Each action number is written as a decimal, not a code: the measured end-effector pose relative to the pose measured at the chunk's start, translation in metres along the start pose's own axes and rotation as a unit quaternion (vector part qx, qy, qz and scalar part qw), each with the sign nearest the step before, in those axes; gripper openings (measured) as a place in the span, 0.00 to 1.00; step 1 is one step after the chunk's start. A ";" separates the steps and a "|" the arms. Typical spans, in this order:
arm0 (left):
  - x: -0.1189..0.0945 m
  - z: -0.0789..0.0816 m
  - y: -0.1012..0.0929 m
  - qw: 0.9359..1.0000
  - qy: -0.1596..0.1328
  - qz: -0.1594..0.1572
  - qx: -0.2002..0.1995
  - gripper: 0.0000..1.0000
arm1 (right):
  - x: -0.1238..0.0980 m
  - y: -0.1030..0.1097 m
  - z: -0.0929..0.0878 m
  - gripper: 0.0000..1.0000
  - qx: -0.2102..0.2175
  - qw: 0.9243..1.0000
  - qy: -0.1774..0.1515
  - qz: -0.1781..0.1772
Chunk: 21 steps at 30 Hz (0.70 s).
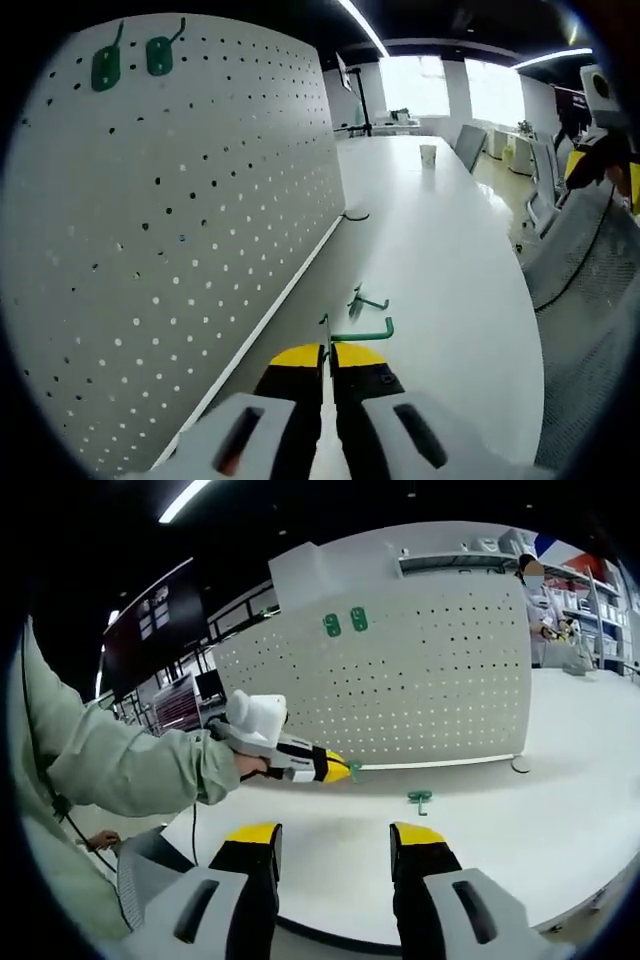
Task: Insert the hook assembly into the mounting plate slot until the hook locks in place.
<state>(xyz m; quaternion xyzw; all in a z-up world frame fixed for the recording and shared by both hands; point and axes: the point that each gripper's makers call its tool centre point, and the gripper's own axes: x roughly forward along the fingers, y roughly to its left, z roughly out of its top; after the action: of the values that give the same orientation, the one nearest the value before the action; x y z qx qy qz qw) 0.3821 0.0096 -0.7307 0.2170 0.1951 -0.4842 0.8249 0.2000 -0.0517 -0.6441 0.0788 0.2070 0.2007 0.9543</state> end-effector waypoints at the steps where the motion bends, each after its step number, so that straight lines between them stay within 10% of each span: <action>1: -0.002 0.001 0.000 1.000 -0.001 0.001 0.000 0.02 | 0.000 0.001 0.001 0.42 -0.002 1.000 -0.002 0.002; 21: -0.051 -0.001 -0.006 0.999 -0.012 0.040 -0.010 0.02 | -0.001 0.018 0.011 0.42 -0.017 0.999 -0.013 0.033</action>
<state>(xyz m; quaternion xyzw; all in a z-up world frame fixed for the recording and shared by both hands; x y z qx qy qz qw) 0.3537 0.0436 -0.7053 0.2110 0.1813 -0.4512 0.8479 0.1975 -0.0368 -0.6292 0.0722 0.1884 0.2342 0.9510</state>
